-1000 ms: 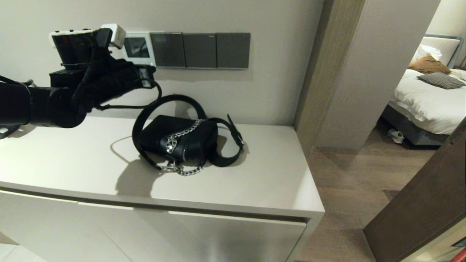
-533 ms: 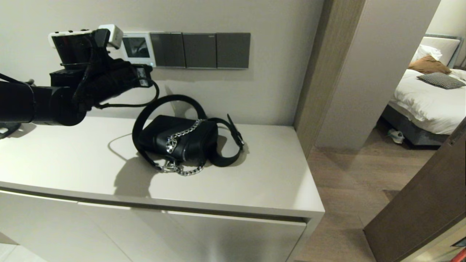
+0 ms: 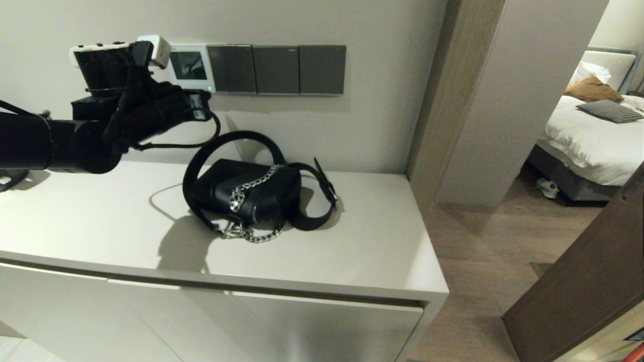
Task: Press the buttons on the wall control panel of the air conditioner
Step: Turn off the central air conditioner
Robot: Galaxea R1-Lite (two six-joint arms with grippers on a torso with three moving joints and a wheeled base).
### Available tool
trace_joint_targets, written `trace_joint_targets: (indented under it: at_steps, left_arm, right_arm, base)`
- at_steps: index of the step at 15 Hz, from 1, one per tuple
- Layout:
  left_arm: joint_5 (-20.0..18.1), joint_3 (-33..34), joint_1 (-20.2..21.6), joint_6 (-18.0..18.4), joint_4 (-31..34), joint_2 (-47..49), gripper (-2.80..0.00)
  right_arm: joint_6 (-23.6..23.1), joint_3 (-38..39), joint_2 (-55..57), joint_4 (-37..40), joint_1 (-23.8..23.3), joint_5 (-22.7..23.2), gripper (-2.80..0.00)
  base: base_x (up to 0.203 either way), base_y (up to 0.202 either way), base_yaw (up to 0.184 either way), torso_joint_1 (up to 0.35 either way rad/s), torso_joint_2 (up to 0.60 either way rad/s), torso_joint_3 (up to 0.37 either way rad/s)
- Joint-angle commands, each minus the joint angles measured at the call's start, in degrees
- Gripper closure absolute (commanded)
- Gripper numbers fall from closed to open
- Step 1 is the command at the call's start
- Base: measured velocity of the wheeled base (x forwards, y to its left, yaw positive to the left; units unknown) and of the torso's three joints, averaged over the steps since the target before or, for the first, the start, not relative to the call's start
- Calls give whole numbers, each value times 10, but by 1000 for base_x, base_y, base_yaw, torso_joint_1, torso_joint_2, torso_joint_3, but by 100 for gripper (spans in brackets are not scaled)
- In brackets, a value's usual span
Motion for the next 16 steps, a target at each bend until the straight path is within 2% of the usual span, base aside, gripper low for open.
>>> trace_joint_targets:
  at_steps: [1, 3, 16]
  left_arm:
    - [6, -6, 0, 0, -2, 3, 0]
    - [18, -12, 0, 0, -2, 7, 0]
    - [16, -4, -3, 0, -4, 3, 0]
  right_arm:
    - [0, 1, 1, 0, 0, 0, 0]
    - [0, 1, 1, 0, 0, 0, 0]
    - [0, 1, 1, 0, 0, 0, 0]
  base:
    - [0, 0, 0, 0, 0, 0]
    - [0, 0, 0, 0, 0, 0]
    - [0, 0, 0, 0, 0, 0]
